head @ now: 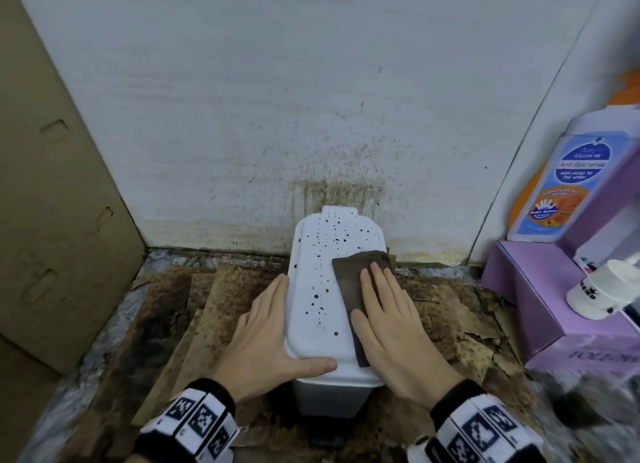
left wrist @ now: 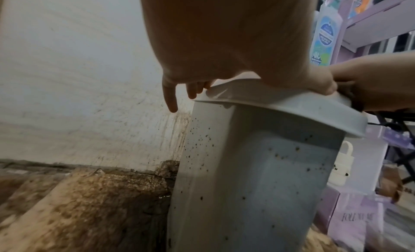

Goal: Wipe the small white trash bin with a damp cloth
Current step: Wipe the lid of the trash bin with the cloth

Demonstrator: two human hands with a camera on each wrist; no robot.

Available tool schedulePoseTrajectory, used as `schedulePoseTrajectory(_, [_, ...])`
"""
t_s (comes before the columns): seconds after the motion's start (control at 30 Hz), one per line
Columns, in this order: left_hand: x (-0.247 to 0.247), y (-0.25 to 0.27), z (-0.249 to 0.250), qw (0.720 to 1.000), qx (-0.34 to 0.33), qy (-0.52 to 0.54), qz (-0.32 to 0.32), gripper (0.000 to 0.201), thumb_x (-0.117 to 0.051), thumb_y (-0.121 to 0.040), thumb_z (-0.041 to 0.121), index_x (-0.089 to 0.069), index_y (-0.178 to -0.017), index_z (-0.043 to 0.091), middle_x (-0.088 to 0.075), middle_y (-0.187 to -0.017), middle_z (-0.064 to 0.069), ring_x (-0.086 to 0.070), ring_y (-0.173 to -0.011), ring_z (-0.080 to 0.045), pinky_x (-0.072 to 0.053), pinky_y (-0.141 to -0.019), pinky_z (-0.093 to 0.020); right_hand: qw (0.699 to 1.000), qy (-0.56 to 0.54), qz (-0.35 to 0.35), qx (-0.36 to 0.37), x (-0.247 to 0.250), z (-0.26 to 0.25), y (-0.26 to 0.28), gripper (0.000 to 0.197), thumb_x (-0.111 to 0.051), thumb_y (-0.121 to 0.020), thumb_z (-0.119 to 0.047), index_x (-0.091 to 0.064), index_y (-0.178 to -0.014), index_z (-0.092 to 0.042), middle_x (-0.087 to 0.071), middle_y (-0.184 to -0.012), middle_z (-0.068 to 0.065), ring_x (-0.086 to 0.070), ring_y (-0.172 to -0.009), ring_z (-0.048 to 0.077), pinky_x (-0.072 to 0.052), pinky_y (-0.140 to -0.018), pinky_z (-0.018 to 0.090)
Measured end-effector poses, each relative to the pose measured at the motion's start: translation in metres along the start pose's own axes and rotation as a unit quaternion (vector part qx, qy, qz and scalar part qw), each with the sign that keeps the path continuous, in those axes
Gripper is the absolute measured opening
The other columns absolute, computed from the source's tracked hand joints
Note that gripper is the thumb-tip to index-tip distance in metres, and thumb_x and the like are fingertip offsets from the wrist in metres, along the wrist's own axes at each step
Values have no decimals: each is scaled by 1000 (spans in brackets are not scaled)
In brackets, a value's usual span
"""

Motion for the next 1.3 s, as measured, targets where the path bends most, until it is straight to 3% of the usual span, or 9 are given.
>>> schedulePoseTrajectory(0.1, [-2,-1,-1,1000,-1,22,0,151,-56,-46,101,17,-159,33,17,-165,24,9,-154,-2,-13,-126,-47,1000,22,2,4,-6,-7,19,73,5,-95,-48,11,-159,-14,20,-166,2,27,-151,13,-2,-127,39])
schedulePoseTrajectory(0.23, [-5,-1,-5,997,-14,73,-3,148,-64,-49,97,16,-158,38,11,-164,28,6,-153,0,-15,-126,-46,993,73,91,-5,-11,-14,25,63,-20,-104,-39,-23,-157,-5,-25,-163,16,-20,-152,31,-31,-119,45])
schedulePoseTrajectory(0.33, [-7,-2,-7,996,-17,89,-25,146,-68,-54,92,22,-157,39,19,-162,31,14,-151,3,-10,-127,-43,992,73,99,0,-7,-3,13,64,-22,-102,-46,-26,-158,-14,-30,-159,12,-26,-147,28,-25,-119,45])
schedulePoseTrajectory(0.43, [-7,-2,-8,994,-17,94,-47,145,-67,-57,91,27,-155,40,26,-160,31,20,-148,7,-7,-127,-41,991,108,63,48,-1,3,-1,64,-20,-104,-45,-18,-160,-14,-13,-167,9,-8,-155,23,-12,-123,47])
schedulePoseTrajectory(0.53, [-5,-1,-7,994,-22,102,-45,143,-67,-57,92,28,-153,42,26,-159,34,20,-148,7,-6,-127,-40,996,43,15,74,6,9,-17,65,-18,-107,-45,6,-160,-18,22,-167,-2,25,-151,8,5,-126,34])
schedulePoseTrajectory(0.63, [-6,-1,-7,993,-19,111,-47,142,-67,-57,92,28,-152,46,26,-157,37,20,-148,8,-5,-127,-41,997,-26,-49,56,13,16,-34,69,-22,-107,-47,14,-158,-19,30,-163,-5,33,-147,7,12,-123,29])
schedulePoseTrajectory(0.77, [-6,-1,-7,991,-23,121,-41,139,-69,-59,89,26,-152,49,24,-157,39,19,-149,7,-7,-127,-43,996,12,-61,61,19,26,-60,68,-20,-107,-47,10,-159,-16,26,-164,-2,30,-146,8,14,-119,25])
schedulePoseTrajectory(1.2, [-7,-6,-13,990,-44,136,-5,143,-76,-55,85,22,-153,51,14,-158,40,10,-151,6,-17,-124,-40,990,96,-78,70,23,56,-158,76,-3,-100,-56,7,-160,-10,12,-168,11,13,-155,24,1,-126,40])
schedulePoseTrajectory(1.3, [-8,-9,-13,991,-51,123,5,142,-78,-55,81,23,-152,53,16,-156,42,9,-150,7,-17,-122,-36,992,73,-84,54,27,60,-178,69,-14,-105,-50,3,-160,-12,5,-169,12,3,-156,25,-7,-126,41])
Point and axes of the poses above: each hand's wrist, its own y-axis away from the middle knuckle, its own x-axis out of the back of the hand, z = x × y, the point moved 2 cm from there along -y, towards the middle knuckle
